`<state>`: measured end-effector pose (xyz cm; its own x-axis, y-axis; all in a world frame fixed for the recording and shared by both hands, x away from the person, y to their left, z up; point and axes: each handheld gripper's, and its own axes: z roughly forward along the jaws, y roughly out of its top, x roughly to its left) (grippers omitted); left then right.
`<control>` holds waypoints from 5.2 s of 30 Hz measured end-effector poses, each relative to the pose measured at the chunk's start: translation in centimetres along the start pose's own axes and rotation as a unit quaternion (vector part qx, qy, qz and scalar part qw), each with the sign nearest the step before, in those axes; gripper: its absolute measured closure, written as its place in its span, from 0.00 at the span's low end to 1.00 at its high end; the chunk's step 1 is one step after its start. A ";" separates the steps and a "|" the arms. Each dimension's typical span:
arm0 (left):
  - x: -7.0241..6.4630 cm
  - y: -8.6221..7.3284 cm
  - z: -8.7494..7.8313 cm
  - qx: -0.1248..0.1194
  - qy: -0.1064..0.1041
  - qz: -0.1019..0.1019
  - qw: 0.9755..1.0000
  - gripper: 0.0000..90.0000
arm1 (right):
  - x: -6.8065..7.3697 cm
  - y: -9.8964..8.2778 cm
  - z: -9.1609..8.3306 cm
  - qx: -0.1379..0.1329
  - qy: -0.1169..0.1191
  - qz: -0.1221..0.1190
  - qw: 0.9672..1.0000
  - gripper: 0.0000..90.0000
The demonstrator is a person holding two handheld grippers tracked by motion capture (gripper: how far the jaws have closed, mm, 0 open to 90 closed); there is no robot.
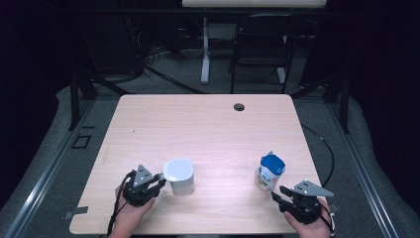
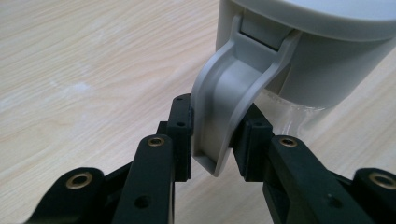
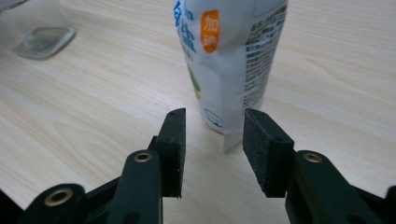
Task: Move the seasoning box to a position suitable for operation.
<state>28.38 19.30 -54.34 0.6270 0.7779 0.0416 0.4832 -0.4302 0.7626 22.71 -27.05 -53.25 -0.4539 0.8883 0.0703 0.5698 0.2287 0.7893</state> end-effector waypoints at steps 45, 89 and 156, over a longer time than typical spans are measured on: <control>-3.2 0.9 -2.7 0.002 -0.128 0.013 0.992 0.65 | 5.5 1.2 1.1 0.000 0.075 -0.074 0.994 0.83; -3.9 6.2 -3.2 -0.005 -0.139 0.050 0.989 1.00 | 10.0 8.3 4.9 -0.002 0.134 -0.117 0.984 1.00; -3.4 5.4 -3.2 -0.023 -0.149 0.032 0.988 1.00 | 13.1 6.6 5.9 0.009 0.175 -0.155 0.972 1.00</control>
<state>26.88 15.77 -48.27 0.8106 0.5779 -0.0953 0.4121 -0.4472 0.7938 24.56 -11.55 -50.66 -0.8088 0.5870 0.0365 0.3797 0.4737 0.7946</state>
